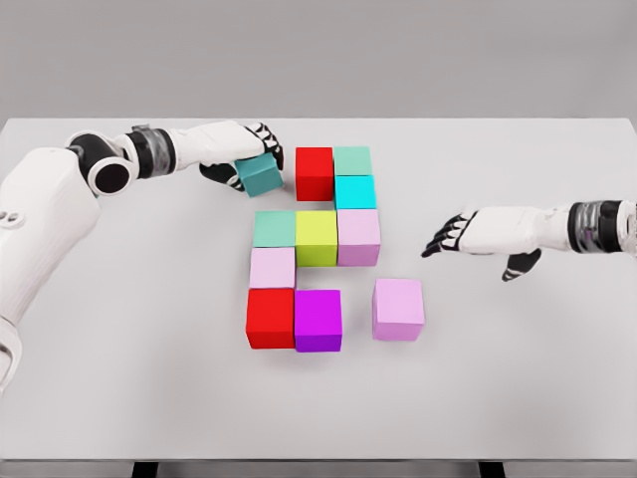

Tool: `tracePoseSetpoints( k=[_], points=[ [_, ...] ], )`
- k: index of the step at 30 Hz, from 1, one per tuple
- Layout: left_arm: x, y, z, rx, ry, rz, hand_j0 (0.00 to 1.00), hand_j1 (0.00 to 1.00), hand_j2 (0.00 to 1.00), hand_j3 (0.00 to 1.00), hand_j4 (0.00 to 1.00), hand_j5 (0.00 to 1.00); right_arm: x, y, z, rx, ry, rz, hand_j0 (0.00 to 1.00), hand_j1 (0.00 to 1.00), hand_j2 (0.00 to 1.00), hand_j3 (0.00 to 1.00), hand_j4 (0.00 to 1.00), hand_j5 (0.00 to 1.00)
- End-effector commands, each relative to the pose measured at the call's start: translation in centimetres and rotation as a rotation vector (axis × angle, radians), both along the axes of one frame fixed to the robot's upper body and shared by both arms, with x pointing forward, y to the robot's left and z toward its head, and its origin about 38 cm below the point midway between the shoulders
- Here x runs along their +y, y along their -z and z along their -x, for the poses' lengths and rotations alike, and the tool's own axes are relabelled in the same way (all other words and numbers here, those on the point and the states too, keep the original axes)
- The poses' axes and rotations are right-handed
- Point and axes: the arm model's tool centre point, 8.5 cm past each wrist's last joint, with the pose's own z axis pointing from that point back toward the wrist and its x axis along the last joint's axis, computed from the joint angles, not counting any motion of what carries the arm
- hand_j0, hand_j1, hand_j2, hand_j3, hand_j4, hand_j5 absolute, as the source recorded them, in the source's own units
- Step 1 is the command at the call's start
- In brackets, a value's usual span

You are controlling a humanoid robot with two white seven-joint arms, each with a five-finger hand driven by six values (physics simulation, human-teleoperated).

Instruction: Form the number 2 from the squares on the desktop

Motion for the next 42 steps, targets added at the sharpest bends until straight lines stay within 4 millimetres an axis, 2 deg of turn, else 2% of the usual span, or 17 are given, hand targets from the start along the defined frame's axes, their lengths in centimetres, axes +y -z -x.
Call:
tracePoseSetpoints(
  k=[1, 8, 9, 12, 17, 24, 27, 34, 37, 38, 39, 42],
  points=[
    [0.1, -0.2, 0.0, -0.003, -0.003, 0.009, 0.37, 0.37, 0.37, 0.37, 0.37, 0.37, 0.4, 1.1, 0.2, 0.025, -0.007, 0.010, 1.00, 1.00, 1.00, 1.00, 1.00, 1.00],
    [-0.2, -0.1, 0.0, -0.001, 0.001, 0.012, 0.40, 0.40, 0.40, 0.40, 0.40, 0.40, 1.4, 0.6, 0.3, 0.013, -0.037, 0.002, 1.00, 1.00, 1.00, 1.00, 1.00, 1.00],
    [-0.3, -0.1, 0.0, -0.001, 0.002, 0.013, 0.42, 0.42, 0.42, 0.42, 0.42, 0.42, 1.8, 0.4, 0.5, 0.009, -0.051, -0.004, 1.00, 1.00, 1.00, 1.00, 1.00, 1.00],
    [-0.3, 0.0, 0.0, -0.001, 0.002, 0.014, 0.59, 0.59, 0.59, 0.59, 0.59, 0.59, 2.5, 0.2, 0.9, 0.003, -0.077, -0.010, 1.00, 1.00, 1.00, 1.00, 1.00, 1.00],
    [-0.3, 0.1, 0.1, 0.000, 0.002, 0.013, 0.70, 0.70, 0.70, 0.70, 0.70, 0.70, 3.6, 0.6, 1.2, 0.013, -0.100, -0.019, 1.00, 1.00, 1.00, 1.00, 1.00, 1.00],
    [-0.2, 0.2, 0.1, 0.001, 0.001, 0.009, 0.74, 0.74, 0.74, 0.74, 0.74, 0.74, 4.6, 0.9, 1.5, 0.020, -0.127, -0.026, 1.00, 1.00, 1.00, 1.00, 1.00, 1.00],
    [0.1, 0.0, 0.0, -0.003, -0.004, 0.009, 0.80, 0.80, 0.80, 0.80, 0.80, 0.80, 4.8, 1.0, 1.6, 0.021, -0.135, -0.027, 1.00, 1.00, 1.00, 1.00, 1.00, 1.00],
    [0.4, -0.2, -0.1, -0.007, -0.013, 0.016, 0.80, 0.80, 0.80, 0.80, 0.80, 0.80, 5.1, 0.8, 1.8, 0.019, -0.143, -0.031, 1.00, 1.00, 1.00, 1.00, 1.00, 1.00],
    [0.4, -0.3, -0.1, -0.009, -0.012, 0.018, 0.87, 0.87, 0.87, 0.87, 0.87, 0.87, 5.4, 0.7, 2.0, 0.016, -0.157, -0.036, 1.00, 1.00, 1.00, 1.00, 1.00, 1.00],
    [0.2, -0.2, -0.1, -0.009, -0.010, 0.019, 0.94, 0.94, 0.94, 0.94, 0.94, 0.94, 5.5, 0.7, 2.0, 0.015, -0.158, -0.036, 1.00, 1.00, 1.00, 1.00, 1.00, 1.00],
    [0.0, -0.3, -0.1, -0.011, -0.006, 0.019, 0.96, 0.96, 0.96, 0.96, 0.96, 0.96, 5.5, 0.7, 2.0, 0.015, -0.158, -0.036, 1.00, 1.00, 1.00, 1.00, 1.00, 1.00],
    [0.5, -0.8, -0.2, -0.022, -0.010, 0.021, 0.96, 0.96, 0.96, 0.96, 0.96, 0.96, 5.5, 0.7, 2.0, 0.015, -0.158, -0.036, 1.00, 1.00, 1.00, 1.00, 1.00, 1.00]
  ],
)
